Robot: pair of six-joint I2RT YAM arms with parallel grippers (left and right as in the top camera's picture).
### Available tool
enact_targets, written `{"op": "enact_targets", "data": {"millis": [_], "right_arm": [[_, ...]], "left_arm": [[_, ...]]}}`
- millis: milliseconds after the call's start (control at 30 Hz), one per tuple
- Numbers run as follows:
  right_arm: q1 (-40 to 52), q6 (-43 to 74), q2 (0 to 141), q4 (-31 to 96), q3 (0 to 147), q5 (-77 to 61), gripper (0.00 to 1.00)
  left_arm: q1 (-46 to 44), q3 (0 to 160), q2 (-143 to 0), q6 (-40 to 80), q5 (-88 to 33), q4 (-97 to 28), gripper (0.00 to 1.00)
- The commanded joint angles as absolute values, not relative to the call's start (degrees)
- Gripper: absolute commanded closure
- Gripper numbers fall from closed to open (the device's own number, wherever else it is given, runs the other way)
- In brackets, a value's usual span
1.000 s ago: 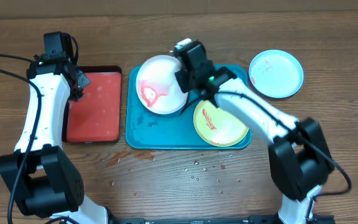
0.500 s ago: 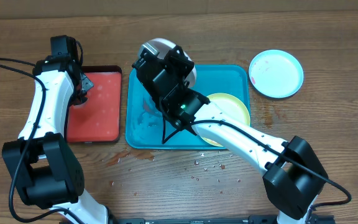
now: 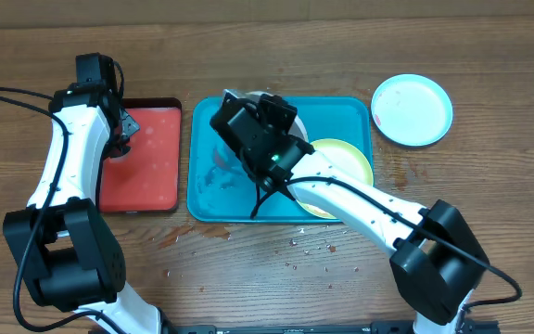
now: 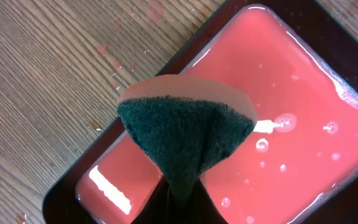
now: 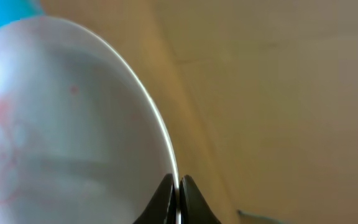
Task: Clean dirty plates on tray and stack at the side
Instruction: 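Lift the white plate with the right gripper and carry it right, then lower the white plate onto the light blue plate and release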
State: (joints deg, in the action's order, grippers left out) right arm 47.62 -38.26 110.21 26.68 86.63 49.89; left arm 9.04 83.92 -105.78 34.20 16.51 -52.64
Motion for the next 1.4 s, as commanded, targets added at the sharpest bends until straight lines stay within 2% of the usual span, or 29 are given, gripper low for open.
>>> {"op": "enact_targets", "data": {"millis": [0, 133, 267, 467, 500, 567, 633, 733, 1000, 1100, 1133, 1200, 1233, 1300, 1367], "right_arm": [[45.74, -35.31, 108.27, 12.88, 87.46, 66.54, 0.96], [40.38, -26.92, 106.56, 6.7, 87.46, 64.23, 0.96], [31.62, -9.19, 106.02, 13.34, 87.46, 57.56, 0.96], [14.11, 10.7, 106.15, 29.93, 87.44, 17.98, 0.96], [6.74, 14.48, 106.5, 31.68, 87.33, 5.04, 0.96], [0.64, 16.84, 106.65, 32.01, 86.89, -2.07, 0.96], [-6.68, 18.5, 106.65, 31.97, 85.73, -6.11, 0.96], [-12.29, 18.48, 106.74, 32.36, 84.05, -6.15, 0.96], [-16.43, 18.48, 106.74, 28.47, 75.96, -6.09, 0.95], [-16.29, 18.52, 106.74, 25.87, 73.38, -6.13, 0.84], [-16.19, 18.52, 106.74, 25.54, 72.93, -6.11, 0.75], [-16.14, 18.79, 106.74, 25.85, 72.64, -6.13, 0.46], [-16.12, 19.81, 106.74, 26.04, 72.64, -6.17, 0.11], [-16.08, 20.25, 106.74, 25.76, 72.64, -8.82, 0.08], [-15.75, 17.72, 106.74, 25.04, 72.64, -16.47, 0.1]], "left_arm": [[9.08, 83.59, -106.34, 34.76, 16.75, -52.42, 0.96], [9.08, 83.59, -106.34, 34.74, 16.47, -52.56, 0.96], [9.08, 83.59, -106.34, 34.74, 16.49, -53.12, 0.96], [9.08, 83.59, -106.34, 34.74, 16.47, -52.95, 0.96], [9.08, 83.59, -106.34, 34.76, 16.47, -52.86, 0.96], [9.08, 83.59, -106.34, 34.76, 16.45, -52.73, 0.96], [9.08, 83.59, -106.34, 34.76, 16.45, -52.66, 0.96], [9.08, 83.59, -106.34, 34.76, 16.43, -52.69, 0.96], [9.08, 83.59, -106.37, 34.94, 14.74, -51.55, 0.96], [9.08, 83.59, -106.37, 34.92, 13.85, -51.2, 0.96], [9.08, 83.59, -106.37, 34.89, 13.63, -51.22, 0.96], [9.08, 83.59, -106.37, 34.87, 13.58, -51.24, 0.96], [9.08, 83.59, -106.37, 34.74, 13.5, -51.24, 0.96], [9.08, 83.59, -106.37, 34.74, 13.5, -51.24, 0.96], [9.08, 83.59, -106.37, 34.74, 13.5, -51.2, 0.96]]}}
